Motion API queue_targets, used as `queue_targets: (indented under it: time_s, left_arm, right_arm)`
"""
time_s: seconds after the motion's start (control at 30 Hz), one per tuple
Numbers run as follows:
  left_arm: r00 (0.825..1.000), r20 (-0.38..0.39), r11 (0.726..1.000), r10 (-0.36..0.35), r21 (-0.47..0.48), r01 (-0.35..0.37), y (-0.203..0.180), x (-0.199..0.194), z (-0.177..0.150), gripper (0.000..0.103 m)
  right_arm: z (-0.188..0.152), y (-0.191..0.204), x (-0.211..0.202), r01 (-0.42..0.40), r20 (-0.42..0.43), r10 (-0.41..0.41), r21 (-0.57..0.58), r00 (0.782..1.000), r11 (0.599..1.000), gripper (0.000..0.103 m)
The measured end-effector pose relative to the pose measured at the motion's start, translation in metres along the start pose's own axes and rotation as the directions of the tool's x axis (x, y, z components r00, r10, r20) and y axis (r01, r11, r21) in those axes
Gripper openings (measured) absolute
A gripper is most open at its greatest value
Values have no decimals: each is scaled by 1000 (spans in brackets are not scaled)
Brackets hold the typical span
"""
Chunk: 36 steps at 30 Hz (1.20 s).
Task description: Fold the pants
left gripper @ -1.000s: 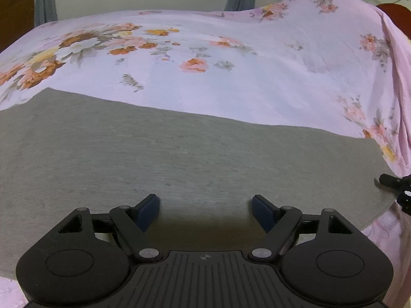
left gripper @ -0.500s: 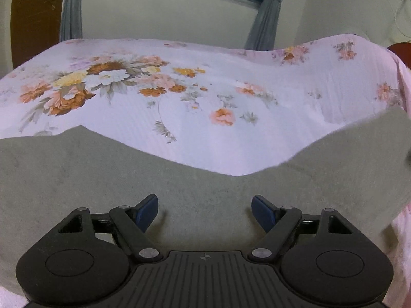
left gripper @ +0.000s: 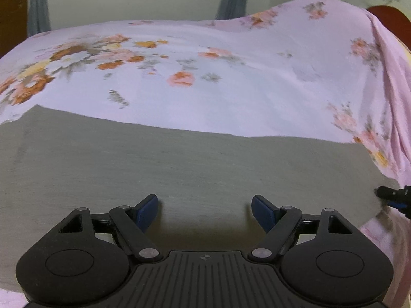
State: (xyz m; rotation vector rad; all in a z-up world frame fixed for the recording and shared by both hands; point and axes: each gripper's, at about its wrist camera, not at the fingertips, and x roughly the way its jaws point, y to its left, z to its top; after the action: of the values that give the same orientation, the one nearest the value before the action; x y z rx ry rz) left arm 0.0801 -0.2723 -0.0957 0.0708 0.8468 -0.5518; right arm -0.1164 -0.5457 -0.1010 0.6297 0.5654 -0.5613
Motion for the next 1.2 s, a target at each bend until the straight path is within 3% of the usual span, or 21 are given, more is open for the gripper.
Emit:
queue_targets:
  time_s: [0.1,0.33,0.43,0.5,0.53,0.63,0.7,0.77,0.87,0.97,1.1,1.2]
  left_arm:
    - [1000,-26,1000,-16,14,17,-8,6,-3,79]
    - [996,-85,997,10,73,-3,-21,21,-14,79]
    - [995,-84,994,45,104,-36,-29,26,-18,80]
    - [995,-86,994,56,100,-48,-31,27,-17,80]
    - [994,-92,994,61,97,-52,-31,26,-16,80]
    - [992,-96,992,80,107,-69,-34,29,-16,80]
    - [991,-89,989,97,120,-86,-38,31,-18,80]
    - [991,-86,989,98,122,-88,-38,31,-19,81]
    - [991,-90,988,97,129,-85,-37,32,-18,83]
    - [991,-110,992,79,111,-67,-35,29,-11,83]
    - [993,-101,998,55,24,-53,-11,14,-1,83]
    - [995,-70,997,72,-11,-73,15,0,2,83]
  right_arm:
    - [-2,-17,-7,2,-30,0,66,1000,998,32]
    - [-7,-34,12,-37,-61,53,235,997,971,34]
    - [-7,-32,21,-34,-42,46,256,998,966,27]
    - [-6,-27,18,-50,-23,57,243,998,969,13]
    - [-5,-23,13,-72,-5,74,219,997,973,12]
    - [-5,-14,6,-47,24,45,117,999,992,12]
    - [-11,-22,20,-5,-38,10,134,999,991,12]
    - [-10,-22,22,-1,-39,7,152,999,988,13]
    - [-7,-22,19,-23,-37,31,190,999,981,24]
    - [-4,-22,19,-5,-53,15,181,998,983,14]
    - [8,12,-6,-29,37,26,81,999,996,12]
    - [14,46,-19,-86,76,85,15,993,996,12]
